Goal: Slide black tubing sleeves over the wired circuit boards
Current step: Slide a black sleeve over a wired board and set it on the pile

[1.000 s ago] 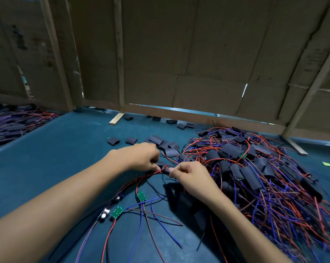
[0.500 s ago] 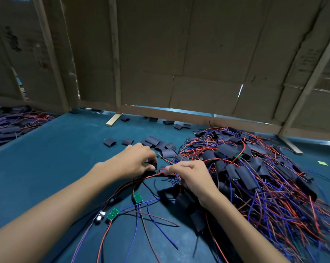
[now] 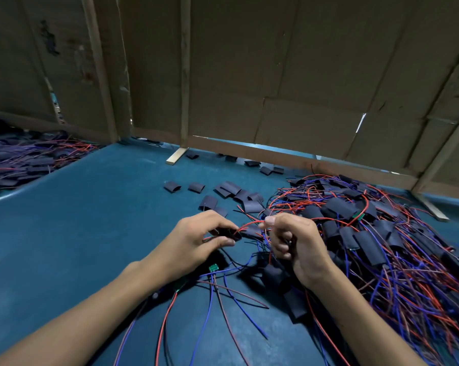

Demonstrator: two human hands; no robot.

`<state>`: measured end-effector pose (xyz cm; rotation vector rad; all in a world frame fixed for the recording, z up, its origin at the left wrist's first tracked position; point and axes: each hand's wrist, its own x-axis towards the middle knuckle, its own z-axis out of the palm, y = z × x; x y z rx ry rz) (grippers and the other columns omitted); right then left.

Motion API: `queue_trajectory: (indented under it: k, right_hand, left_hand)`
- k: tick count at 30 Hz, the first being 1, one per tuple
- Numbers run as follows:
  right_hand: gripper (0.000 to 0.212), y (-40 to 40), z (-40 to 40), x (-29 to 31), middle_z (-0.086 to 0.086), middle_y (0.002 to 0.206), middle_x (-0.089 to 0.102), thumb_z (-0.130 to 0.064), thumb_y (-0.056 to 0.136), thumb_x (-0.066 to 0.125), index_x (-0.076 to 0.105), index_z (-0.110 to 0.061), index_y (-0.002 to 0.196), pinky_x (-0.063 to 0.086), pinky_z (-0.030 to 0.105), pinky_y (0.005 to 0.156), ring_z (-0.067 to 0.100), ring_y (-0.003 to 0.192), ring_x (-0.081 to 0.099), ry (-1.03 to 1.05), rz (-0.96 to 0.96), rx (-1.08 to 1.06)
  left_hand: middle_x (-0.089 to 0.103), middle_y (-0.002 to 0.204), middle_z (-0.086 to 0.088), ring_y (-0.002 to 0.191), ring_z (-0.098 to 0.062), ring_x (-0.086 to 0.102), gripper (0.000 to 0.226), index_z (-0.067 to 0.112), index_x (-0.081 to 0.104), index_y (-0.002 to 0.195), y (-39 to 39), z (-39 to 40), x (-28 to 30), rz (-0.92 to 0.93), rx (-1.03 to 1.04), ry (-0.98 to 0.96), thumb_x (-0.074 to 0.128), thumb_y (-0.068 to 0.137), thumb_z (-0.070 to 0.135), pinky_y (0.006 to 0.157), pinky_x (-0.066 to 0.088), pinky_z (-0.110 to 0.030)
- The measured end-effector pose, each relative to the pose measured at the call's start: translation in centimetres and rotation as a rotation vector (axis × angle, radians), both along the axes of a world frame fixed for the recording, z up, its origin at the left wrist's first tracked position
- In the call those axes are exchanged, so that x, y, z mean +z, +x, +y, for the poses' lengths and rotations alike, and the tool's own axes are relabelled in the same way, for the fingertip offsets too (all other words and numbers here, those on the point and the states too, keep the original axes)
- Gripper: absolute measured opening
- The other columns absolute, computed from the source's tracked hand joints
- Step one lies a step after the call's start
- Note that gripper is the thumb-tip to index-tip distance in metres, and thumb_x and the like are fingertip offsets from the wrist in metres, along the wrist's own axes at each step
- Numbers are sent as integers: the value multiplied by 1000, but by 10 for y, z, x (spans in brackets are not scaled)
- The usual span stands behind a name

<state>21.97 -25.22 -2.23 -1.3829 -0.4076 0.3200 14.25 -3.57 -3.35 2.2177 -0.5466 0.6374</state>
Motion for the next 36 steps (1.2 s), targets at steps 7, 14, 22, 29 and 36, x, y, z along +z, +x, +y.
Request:
queue_trajectory:
  k: [7, 14, 22, 29, 36]
  right_hand:
    - [30, -4, -2, 2, 3, 49, 28, -33, 65, 75, 75, -3, 72, 13, 22, 47, 15, 45, 19, -21, -50, 5]
    - [29, -8, -1, 12, 3, 56, 49, -33, 75, 84, 76, -12, 93, 25, 19, 42, 12, 47, 37, -260, -112, 106]
    - [21, 0, -27, 50, 15, 90, 72, -19, 79, 82, 75, -11, 97, 29, 16, 37, 14, 53, 56, -410, 124, 313]
    - [7, -7, -16, 56, 12, 82, 76, -15, 81, 79, 79, -15, 88, 23, 13, 40, 6, 39, 33, -384, 10, 135]
    - [2, -24, 1, 54, 8, 70, 73, -7, 85, 78, 77, -8, 86, 31, 12, 38, 3, 40, 42, -317, -125, 94]
  left_hand:
    - [70, 99, 3, 94, -12, 67, 20, 10, 74, 107, -2, -4, 1, -52, -5, -19, 76, 88, 16, 84, 54, -34]
    - [69, 84, 4, 79, -8, 64, 13, 10, 77, 94, -4, -7, 6, -116, 105, -15, 81, 83, 5, 72, 51, -25]
    - [70, 84, 2, 79, -6, 63, 15, 9, 77, 93, -4, 13, 19, -225, 348, -100, 80, 82, 0, 76, 47, -16]
    - [68, 106, -4, 97, -24, 63, 30, 4, 71, 115, -8, 22, 17, -282, 234, 256, 75, 90, 20, 84, 52, -43]
    - [66, 109, -9, 93, -29, 62, 34, 1, 68, 121, -5, 8, 14, -346, 110, 396, 75, 92, 18, 82, 52, -43]
